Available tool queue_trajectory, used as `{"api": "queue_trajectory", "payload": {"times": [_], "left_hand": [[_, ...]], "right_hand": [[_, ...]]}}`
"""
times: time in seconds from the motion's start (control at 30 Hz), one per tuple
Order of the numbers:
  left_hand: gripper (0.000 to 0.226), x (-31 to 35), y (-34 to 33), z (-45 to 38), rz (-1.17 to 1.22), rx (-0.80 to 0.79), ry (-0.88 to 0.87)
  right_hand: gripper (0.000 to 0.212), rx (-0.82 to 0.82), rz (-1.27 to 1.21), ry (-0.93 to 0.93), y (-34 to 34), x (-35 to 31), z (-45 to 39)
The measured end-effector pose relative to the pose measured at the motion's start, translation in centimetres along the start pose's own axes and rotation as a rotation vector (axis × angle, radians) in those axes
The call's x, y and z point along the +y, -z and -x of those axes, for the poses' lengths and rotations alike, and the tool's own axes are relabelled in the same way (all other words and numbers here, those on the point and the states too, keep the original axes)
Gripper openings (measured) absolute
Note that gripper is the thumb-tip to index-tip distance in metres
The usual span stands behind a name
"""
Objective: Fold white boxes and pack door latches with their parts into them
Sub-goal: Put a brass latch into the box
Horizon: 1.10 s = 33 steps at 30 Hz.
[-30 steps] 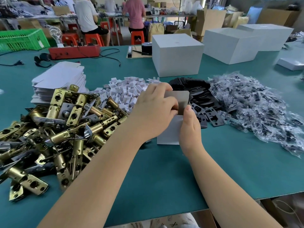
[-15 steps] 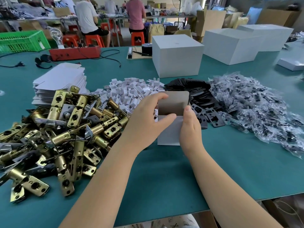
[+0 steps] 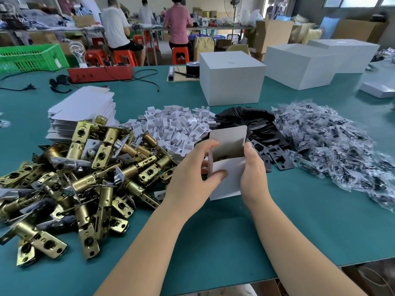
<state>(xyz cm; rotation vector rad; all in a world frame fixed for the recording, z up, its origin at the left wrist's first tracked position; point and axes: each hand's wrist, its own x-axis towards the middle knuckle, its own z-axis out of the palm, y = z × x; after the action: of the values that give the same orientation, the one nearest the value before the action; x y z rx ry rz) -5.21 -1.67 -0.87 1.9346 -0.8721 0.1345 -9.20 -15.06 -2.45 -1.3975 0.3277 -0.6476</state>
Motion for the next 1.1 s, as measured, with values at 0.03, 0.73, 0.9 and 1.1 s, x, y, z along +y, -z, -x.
{"api": "queue_trajectory", "payload": {"times": [0.03,0.73,0.9,1.1], "left_hand": [[0.067,-0.1,-0.1,0.0,-0.004,0.003,-0.004],[0.068,-1.4,0.2,-0.2,0.083,0.033,0.049],[0.066,-1.4,0.4,-0.2,0.094,0.023,0.046],[0.065,-1.3,0.6,-0.3,0.096,0.015,0.041]], "right_hand": [[0.039,-0.005,-0.009,-0.018,0.0,0.0,0.0],[0.014,0.1,0.651,-0.149,5.8,-0.6,-6.0],[0.034,-0.045,1.142,-0.146,6.9,-0.8,-7.1],[0.033,-0.094,1.265,-0.116,7.8,-0.5,-6.5]]}}
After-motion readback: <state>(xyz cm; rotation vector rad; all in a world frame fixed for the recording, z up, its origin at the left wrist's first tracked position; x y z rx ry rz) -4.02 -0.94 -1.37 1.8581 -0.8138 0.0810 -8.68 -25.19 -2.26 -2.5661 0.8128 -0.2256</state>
